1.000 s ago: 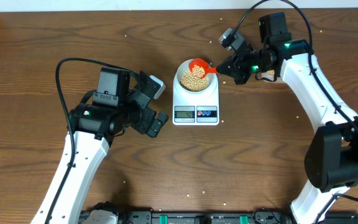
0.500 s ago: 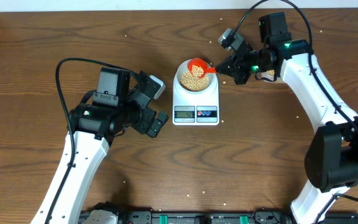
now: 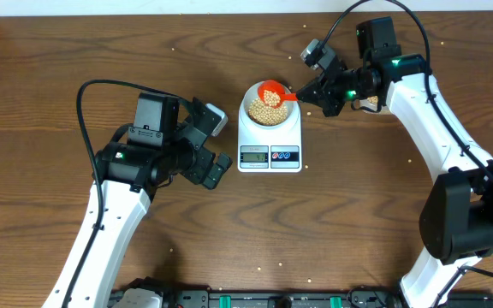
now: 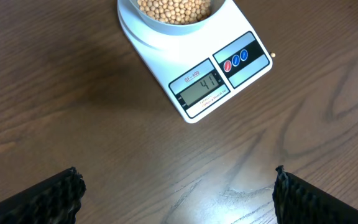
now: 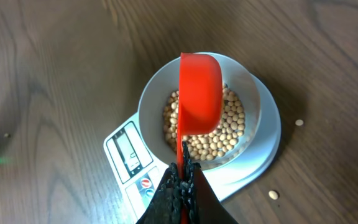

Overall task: Scoop item into bowl and weigh 50g on scale
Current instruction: 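Hold the red scoop over the bowl and shake out remaining beans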

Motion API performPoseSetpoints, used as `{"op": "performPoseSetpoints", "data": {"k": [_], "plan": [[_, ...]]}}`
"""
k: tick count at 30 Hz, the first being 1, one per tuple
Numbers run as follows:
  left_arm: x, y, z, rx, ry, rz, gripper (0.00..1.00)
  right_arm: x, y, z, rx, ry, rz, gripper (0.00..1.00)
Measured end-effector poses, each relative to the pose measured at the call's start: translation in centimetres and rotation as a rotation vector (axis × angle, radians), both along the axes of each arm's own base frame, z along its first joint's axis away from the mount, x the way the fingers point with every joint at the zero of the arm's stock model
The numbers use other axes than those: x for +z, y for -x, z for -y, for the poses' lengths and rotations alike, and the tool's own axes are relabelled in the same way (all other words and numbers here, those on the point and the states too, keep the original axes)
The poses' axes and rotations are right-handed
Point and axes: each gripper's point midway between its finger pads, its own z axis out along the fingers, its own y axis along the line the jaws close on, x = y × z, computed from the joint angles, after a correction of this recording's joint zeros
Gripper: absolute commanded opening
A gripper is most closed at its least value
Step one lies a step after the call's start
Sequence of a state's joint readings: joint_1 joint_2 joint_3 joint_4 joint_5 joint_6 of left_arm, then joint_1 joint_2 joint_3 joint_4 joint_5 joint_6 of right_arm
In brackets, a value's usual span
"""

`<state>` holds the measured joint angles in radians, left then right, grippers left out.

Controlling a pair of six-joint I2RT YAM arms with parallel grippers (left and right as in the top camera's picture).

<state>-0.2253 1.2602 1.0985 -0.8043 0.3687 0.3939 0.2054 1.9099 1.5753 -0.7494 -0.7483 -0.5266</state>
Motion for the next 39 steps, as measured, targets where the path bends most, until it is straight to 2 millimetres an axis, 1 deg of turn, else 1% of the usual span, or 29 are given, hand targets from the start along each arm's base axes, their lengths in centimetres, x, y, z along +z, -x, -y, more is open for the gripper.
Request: {"op": "performPoseSetpoints", "data": {"k": [16, 21, 25, 39], "plan": [[0.00, 0.00, -0.01, 0.000, 0.000, 0.000, 0.99, -0.21, -0.09, 0.18, -0.008, 0.016, 0.001, 0.01], [0.00, 0.00, 0.00, 0.000, 0.000, 0.000, 0.99, -0.69, -0.05, 0.33, -0.018, 0.053, -0.001, 0.01], [0.00, 0.00, 0.00, 0.000, 0.000, 0.000, 0.99, -0.61, 0.11, 0.04, -0.009, 0.046, -0.002, 0.01], [0.00, 0.00, 0.00, 0.000, 0.000, 0.000, 0.99, -0.37, -0.06, -0.02, -0.006, 0.033, 0.007, 0.01]]}}
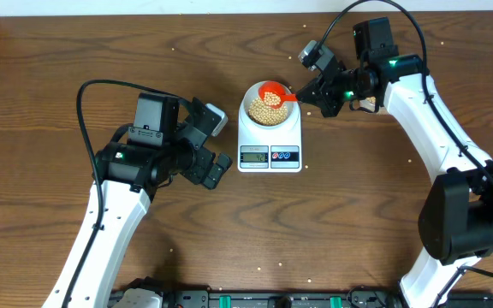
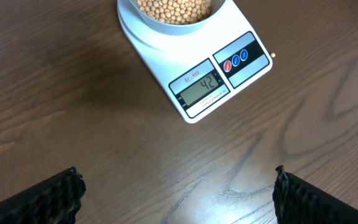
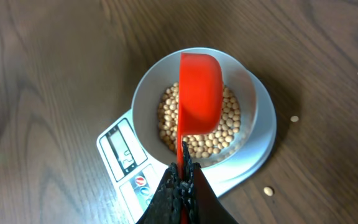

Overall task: Scoop item into bowl and weigh 50g on scale
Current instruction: 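Hold the red scoop over the bowl and shake out remaining beans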

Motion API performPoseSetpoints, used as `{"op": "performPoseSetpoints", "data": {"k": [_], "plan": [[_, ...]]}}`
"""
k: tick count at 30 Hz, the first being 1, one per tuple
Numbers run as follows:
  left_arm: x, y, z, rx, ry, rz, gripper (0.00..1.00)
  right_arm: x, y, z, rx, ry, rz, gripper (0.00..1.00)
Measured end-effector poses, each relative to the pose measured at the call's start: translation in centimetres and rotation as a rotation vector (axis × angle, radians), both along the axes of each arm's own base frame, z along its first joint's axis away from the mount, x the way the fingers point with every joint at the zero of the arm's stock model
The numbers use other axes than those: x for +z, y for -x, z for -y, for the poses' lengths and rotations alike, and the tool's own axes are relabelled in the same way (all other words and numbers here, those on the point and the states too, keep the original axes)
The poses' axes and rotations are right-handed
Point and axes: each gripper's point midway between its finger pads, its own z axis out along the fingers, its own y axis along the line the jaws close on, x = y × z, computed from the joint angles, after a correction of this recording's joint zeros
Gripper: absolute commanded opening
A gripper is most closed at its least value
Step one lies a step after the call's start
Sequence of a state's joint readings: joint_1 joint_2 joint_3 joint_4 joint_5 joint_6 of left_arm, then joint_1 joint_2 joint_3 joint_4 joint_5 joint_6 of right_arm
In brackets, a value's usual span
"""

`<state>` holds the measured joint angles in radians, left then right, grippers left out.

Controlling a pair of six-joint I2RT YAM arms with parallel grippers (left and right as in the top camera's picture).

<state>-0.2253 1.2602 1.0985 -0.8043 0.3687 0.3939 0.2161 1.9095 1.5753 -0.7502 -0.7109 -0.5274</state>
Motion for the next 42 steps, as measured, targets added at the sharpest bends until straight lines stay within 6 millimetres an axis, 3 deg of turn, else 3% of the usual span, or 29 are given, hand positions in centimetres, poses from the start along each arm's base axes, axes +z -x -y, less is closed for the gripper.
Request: {"op": "performPoseSetpoints", "data": {"k": [16, 32, 42], "plan": [[0.0, 0.0, 0.0, 0.000, 0.000, 0.000, 0.99, 0.2, -0.2, -0.3, 0.047, 0.017, 0.067, 0.01], [0.0, 0.0, 0.0, 0.000, 0.000, 0.000, 0.99, 1.7, -0.2, -0.4, 0.070, 0.017, 0.134, 0.01], [0.0, 0.0, 0.0, 0.000, 0.000, 0.000, 0.99, 3.3, 0.0, 0.5, 0.053, 0.089, 0.202, 0.01]]}}
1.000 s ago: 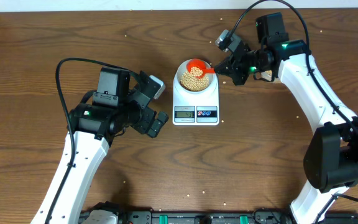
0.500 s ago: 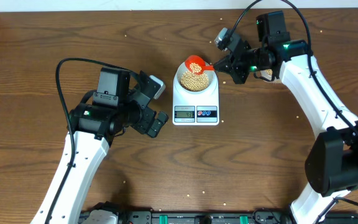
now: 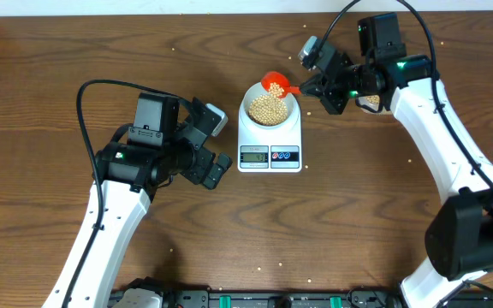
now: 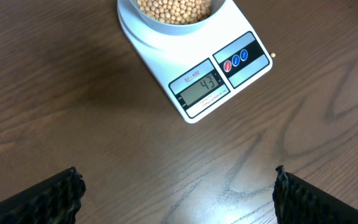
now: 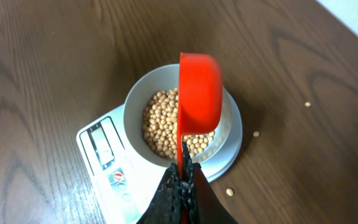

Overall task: Scoop item into bowl and weigh 50g on scale
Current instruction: 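Hold the red scoop over the bowl and shake out remaining beans, then raise the red scoop upright above the bowl with the right gripper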

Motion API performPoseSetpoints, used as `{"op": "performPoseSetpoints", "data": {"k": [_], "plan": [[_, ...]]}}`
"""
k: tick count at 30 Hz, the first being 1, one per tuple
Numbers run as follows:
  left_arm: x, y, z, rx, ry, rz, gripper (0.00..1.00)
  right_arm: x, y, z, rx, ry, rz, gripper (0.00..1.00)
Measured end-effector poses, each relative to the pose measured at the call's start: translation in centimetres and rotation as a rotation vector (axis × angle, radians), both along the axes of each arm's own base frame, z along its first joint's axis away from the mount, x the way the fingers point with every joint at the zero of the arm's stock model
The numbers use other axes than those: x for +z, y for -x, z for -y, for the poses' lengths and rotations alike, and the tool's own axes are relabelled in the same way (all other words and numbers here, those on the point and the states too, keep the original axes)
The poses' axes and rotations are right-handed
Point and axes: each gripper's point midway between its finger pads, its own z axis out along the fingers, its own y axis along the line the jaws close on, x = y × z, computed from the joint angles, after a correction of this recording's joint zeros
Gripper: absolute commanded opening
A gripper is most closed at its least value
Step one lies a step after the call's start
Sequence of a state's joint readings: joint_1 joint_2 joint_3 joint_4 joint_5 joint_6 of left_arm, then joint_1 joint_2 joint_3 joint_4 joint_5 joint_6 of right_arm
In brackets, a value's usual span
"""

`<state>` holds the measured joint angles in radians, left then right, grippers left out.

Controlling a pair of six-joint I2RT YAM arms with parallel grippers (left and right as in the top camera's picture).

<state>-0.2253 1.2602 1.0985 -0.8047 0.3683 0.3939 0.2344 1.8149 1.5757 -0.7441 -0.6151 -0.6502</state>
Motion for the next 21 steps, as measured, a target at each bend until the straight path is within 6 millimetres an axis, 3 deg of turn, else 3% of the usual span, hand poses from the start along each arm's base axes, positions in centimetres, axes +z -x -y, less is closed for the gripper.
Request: {"op": "performPoseSetpoints", "data": {"k": [11, 21], "plan": [[0.0, 0.0, 0.0, 0.000, 0.000, 0.000, 0.99, 0.5, 0.5, 0.2, -0.021, 0.018, -0.011, 0.01], [0.0, 0.0, 0.0, 0.000, 0.000, 0.000, 0.99, 1.6, 0.9, 0.7, -0.043, -0.155, -0.134, 0.01]]}}
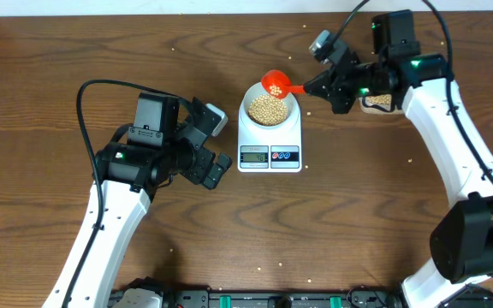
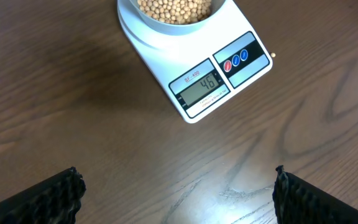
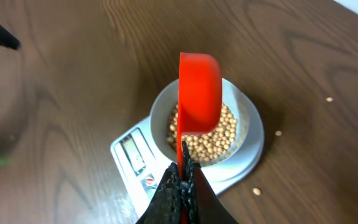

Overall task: Scoop item into bowl and weigh 50g on scale
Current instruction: 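Raise the red scoop upright above the bowl with the right gripper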

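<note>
A white scale (image 1: 270,141) carries a white bowl (image 1: 251,100) of soybeans. In the left wrist view the scale's display (image 2: 202,84) reads 46, with the bowl (image 2: 129,14) at the top edge. My right gripper (image 1: 325,85) is shut on the handle of a red scoop (image 1: 273,83), held over the bowl's far rim with a few beans in it. From the right wrist, the scoop (image 3: 199,93) hangs above the bowl (image 3: 157,118), its handle pinched in the gripper (image 3: 183,173). My left gripper (image 1: 219,144) is open and empty, left of the scale, fingers (image 2: 48,196) wide apart.
A container of beans (image 1: 382,101) sits at the far right, partly behind the right arm. Loose beans (image 3: 255,192) lie scattered on the wooden table (image 1: 358,205) around the scale. The table's back edge runs just beyond the right arm.
The scale's reading rose from 43 to 46. My right gripper and scoop have shifted a little to the right and away from the bowl. The left arm has not moved.
The scoop was held low over the middle of the bowl with the display at 41, then at 42. It then stood higher over the far rim at 43. Now the display reads 46. The left gripper stayed open beside the scale throughout.
</note>
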Motion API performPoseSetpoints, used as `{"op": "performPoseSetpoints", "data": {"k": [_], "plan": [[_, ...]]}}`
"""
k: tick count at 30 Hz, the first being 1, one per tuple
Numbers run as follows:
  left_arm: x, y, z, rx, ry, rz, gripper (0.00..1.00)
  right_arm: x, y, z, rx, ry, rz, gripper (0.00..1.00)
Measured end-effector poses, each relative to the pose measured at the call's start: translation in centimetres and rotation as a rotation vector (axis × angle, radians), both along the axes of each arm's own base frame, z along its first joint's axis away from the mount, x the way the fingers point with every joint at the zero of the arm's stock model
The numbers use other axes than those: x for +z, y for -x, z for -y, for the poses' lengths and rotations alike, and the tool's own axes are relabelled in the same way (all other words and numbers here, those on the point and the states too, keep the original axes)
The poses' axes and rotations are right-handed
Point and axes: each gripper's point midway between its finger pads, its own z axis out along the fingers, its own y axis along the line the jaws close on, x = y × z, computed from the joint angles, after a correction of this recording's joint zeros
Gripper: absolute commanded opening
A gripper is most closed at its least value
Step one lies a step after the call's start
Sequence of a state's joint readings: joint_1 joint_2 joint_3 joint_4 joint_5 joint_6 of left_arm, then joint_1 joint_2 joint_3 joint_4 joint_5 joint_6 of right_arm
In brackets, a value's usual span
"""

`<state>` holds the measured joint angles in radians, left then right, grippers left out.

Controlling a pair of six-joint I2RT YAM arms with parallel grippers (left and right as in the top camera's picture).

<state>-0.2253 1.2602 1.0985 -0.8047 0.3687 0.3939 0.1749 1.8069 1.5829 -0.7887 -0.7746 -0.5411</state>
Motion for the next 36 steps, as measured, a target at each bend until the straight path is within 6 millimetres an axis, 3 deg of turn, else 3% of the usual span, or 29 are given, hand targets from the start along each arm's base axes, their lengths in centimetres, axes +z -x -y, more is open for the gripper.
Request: {"op": "performPoseSetpoints", "data": {"k": [12, 36], "plan": [[0.00, -0.01, 0.00, 0.000, 0.000, 0.000, 0.99, -0.49, 0.21, -0.57, 0.019, -0.074, -0.067, 0.01], [0.00, -0.01, 0.00, 0.000, 0.000, 0.000, 0.99, -0.66, -0.66, 0.20, -0.012, -0.049, -0.042, 0.01]]}}
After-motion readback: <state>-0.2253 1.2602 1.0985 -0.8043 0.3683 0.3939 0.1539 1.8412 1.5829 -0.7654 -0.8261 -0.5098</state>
